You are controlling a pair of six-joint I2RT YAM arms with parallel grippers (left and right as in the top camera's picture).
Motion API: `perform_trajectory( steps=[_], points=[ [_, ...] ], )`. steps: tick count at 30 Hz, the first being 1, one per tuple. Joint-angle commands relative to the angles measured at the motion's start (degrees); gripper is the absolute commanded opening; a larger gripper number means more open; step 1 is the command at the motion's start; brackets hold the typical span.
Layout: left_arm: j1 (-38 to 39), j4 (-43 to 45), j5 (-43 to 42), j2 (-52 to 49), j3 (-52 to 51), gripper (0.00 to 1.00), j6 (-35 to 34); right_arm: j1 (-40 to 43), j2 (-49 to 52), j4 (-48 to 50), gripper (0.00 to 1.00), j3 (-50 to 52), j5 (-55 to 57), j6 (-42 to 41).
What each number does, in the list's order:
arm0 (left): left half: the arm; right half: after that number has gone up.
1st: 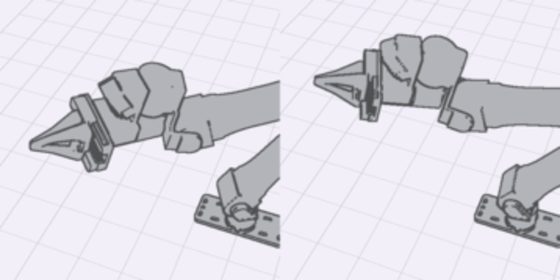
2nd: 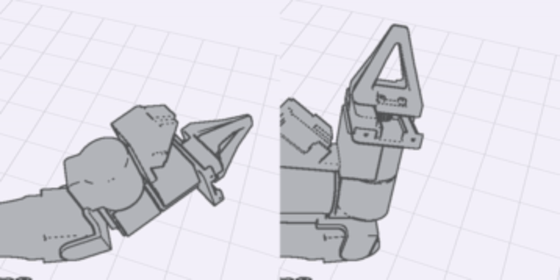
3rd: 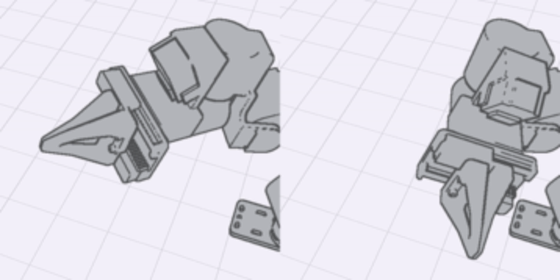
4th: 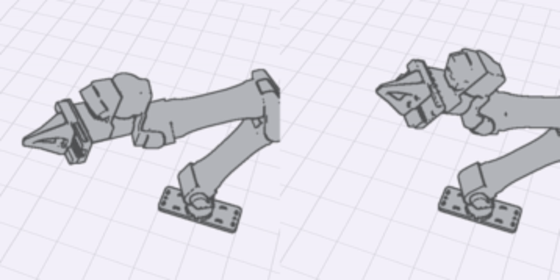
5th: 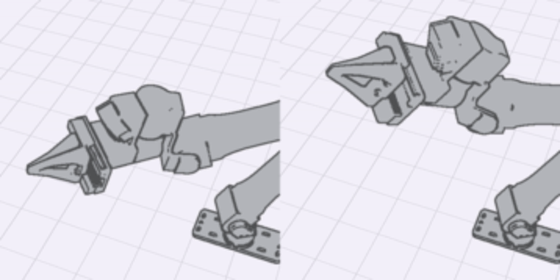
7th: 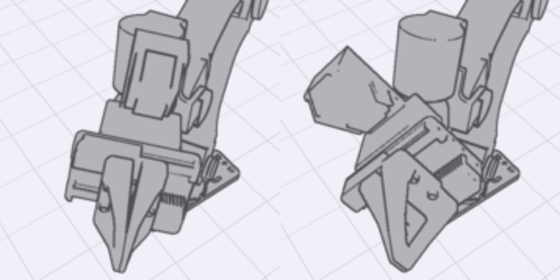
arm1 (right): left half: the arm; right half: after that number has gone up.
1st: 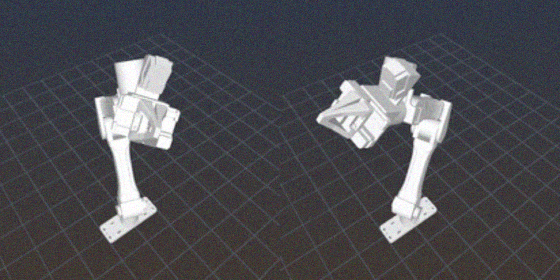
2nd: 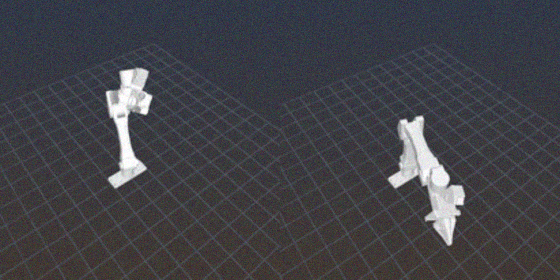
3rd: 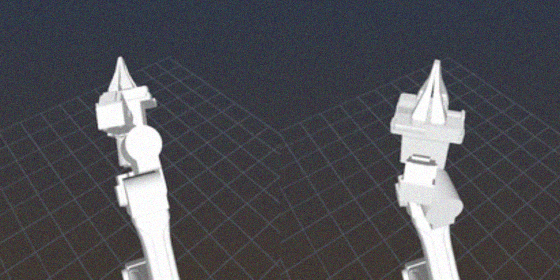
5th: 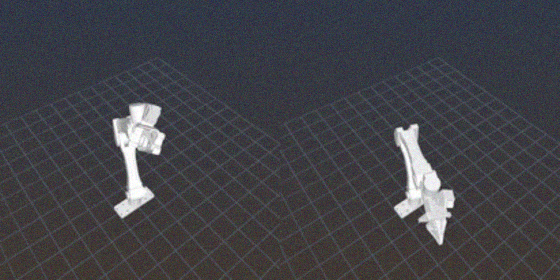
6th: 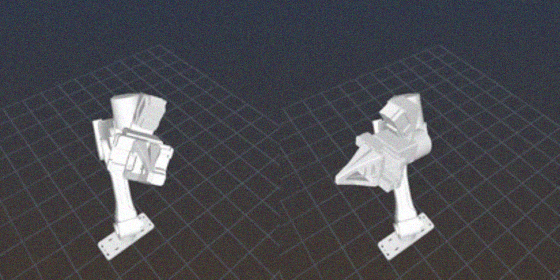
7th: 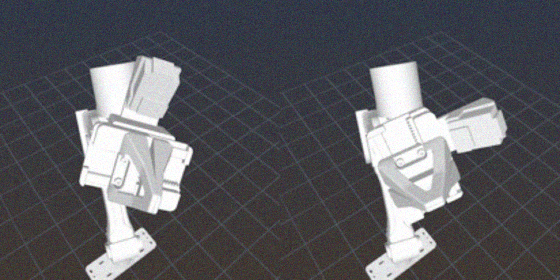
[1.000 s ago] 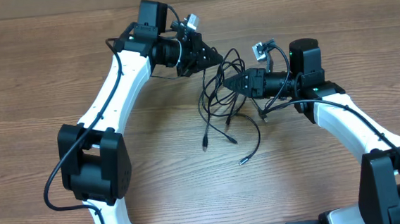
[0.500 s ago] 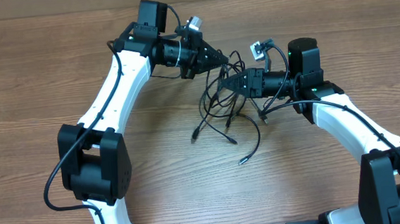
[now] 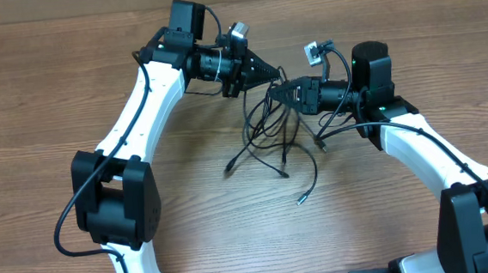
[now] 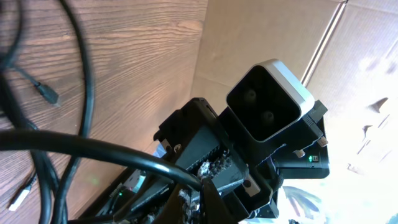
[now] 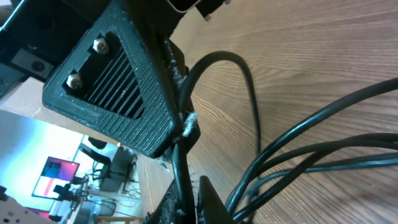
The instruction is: Untangle cables
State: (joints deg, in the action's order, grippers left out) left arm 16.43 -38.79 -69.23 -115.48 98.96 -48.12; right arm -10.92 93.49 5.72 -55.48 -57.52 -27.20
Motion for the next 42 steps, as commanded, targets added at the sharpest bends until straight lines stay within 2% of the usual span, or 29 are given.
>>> perform_trajectory(
  steps=[1,5,9,11,12,13,14,15,17,18,21,23,27,30,36,39,42],
  points=[
    [0.17,1.64,-0.15,-0.13,1.55,0.04,3.13,1.03,0.39,-2.47,0.04,-0.61,2.23,0.87],
    [0.04,1.29,2.16,-0.13,1.55,0.05,12.31,3.91,0.39,-7.17,0.04,-0.61,3.06,1.4],
    [0.04,0.24,4.5,-0.13,1.55,0.25,17.86,6.56,0.39,-15.02,0.04,-0.61,6.1,1.36],
    [0.04,-2.34,9.75,-0.13,1.53,0.38,18.53,6.95,0.39,-20.83,0.04,-0.59,11.67,1.36],
    [0.07,-4.15,12.92,-0.13,1.53,0.47,18.88,6.93,0.39,-23.63,0.04,-0.59,14.99,1.36],
    [0.17,-6.01,15.93,-0.13,1.53,0.53,19.39,6.93,0.39,-25.68,0.04,-0.57,17.51,1.36],
    [0.35,-7.61,18.23,-0.13,1.53,0.54,20.09,6.73,0.39,-27.58,0.04,-0.5,19.82,1.36],
    [0.61,-9.4,20.63,-0.13,1.53,0.55,21.75,6.56,0.39,-28.87,0.04,-0.46,21.22,1.36],
    [1.4,-12.39,23.26,-0.17,1.53,0.49,26.69,6.38,0.39,-30.84,0.04,-0.46,22.62,1.29],
    [2.12,-14.25,23.58,-0.17,1.49,0.45,31.76,6.38,0.39,-31.71,0.04,-0.46,23.17,-0.26],
    [3.65,-18.21,23.71,-0.17,1.49,0.4,41.31,6.38,0.39,-32.68,0.04,-0.48,22.88,-5.77],
    [4.68,-20.59,25.99,-0.17,1.49,0.33,44.74,6.38,0.39,-33.4,0.04,-1.18,21.07,-8.0],
    [5.46,-23.96,33.94,-0.17,1.49,0.34,45.38,5.03,0.39,-44.22,0.04,-9.31,24.35,-5.79],
    [4.9,-25.81,38.77,-0.17,1.49,0.39,44.98,1.79,0.39,-56.26,0.04,-20.59,33.27,-2.47],
    [3.43,-27.82,53.09,-0.17,1.49,0.42,34.97,-7.26,0.39,-67.19,0.04,-33.9,49.92,4.13],
    [3.23,-28.11,51.32,-0.17,1.49,0.4,34.67,-14.43,0.39,-66.9,0.04,-36.0,58.93,9.05],
    [3.06,-28.2,43.36,-0.17,1.49,0.41,41.13,-19.8,0.79,-64.94,0.04,-35.98,71.21,9.29]
  ],
)
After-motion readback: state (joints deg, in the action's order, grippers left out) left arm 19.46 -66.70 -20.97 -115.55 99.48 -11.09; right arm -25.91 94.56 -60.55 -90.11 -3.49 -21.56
